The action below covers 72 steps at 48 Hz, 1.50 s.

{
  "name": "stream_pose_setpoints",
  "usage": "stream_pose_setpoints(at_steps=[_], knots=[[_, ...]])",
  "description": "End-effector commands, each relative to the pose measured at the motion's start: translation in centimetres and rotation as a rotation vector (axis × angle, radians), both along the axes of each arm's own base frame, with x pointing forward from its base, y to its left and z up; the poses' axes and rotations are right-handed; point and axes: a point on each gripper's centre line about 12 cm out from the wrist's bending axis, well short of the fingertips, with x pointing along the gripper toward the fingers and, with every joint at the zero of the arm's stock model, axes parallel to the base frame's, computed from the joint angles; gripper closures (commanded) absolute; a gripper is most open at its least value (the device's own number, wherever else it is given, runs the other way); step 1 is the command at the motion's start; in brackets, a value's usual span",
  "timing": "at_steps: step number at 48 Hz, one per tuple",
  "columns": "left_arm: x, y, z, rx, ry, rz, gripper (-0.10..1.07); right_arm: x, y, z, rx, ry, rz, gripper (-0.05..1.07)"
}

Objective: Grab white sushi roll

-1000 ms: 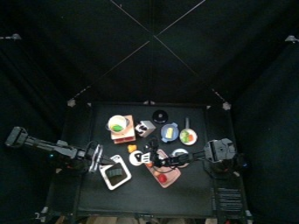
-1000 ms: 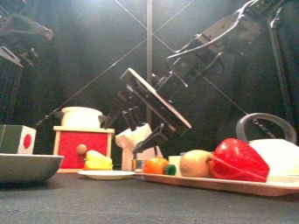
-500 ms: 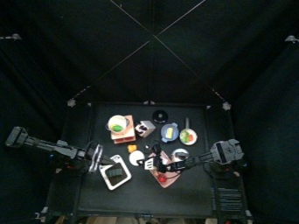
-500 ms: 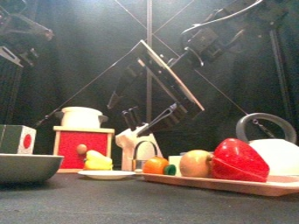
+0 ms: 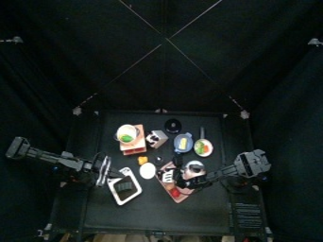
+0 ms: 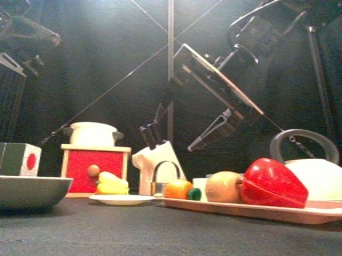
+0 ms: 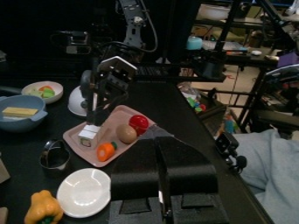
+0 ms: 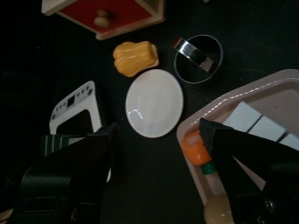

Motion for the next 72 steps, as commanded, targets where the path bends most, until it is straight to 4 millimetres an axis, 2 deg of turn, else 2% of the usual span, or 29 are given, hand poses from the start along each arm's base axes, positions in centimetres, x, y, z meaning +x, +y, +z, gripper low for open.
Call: stream_pose_setpoints(at_steps=[1, 13, 21, 26, 39, 48, 59, 72], knots=[[0.2, 0.0, 0.5, -0.003, -0.018, 0.002, 1.0, 0.3, 0.5, 3.0, -0.013, -0.003, -0.004, 0.01], [0.2, 0.1, 0.5, -0.003, -0.018, 0.007, 1.0, 0.6, 0.8, 4.6, -0.047, 0.164, 0.055, 0.01], [0.2, 0.2, 0.4, -0.003, -0.015, 0.012, 1.0, 0.6, 1.2, 4.7, -0.065, 0.283, 0.168, 0.01], [0.2, 0.2, 0.4, -0.002, -0.014, 0.013, 1.0, 0.4, 0.4, 4.4, -0.071, 0.348, 0.227, 0.01], [0.2, 0.3, 0.2, -0.002, -0.011, 0.019, 1.0, 0.0, -2.4, 3.2, -0.098, 0.52, 0.38, 0.02], [0.1, 0.4, 0.2, -0.001, -0.009, 0.022, 1.0, -0.9, -4.0, 1.9, -0.107, 0.6, 0.418, 0.02], [0.2, 0.4, 0.2, -0.001, -0.009, 0.024, 1.0, -2.0, -4.7, 0.0, -0.114, 0.649, 0.456, 0.02], [0.2, 0.5, 0.2, -0.001, -0.009, 0.025, 1.0, -2.0, -4.7, -1.1, -0.105, 0.588, 0.488, 0.02]])
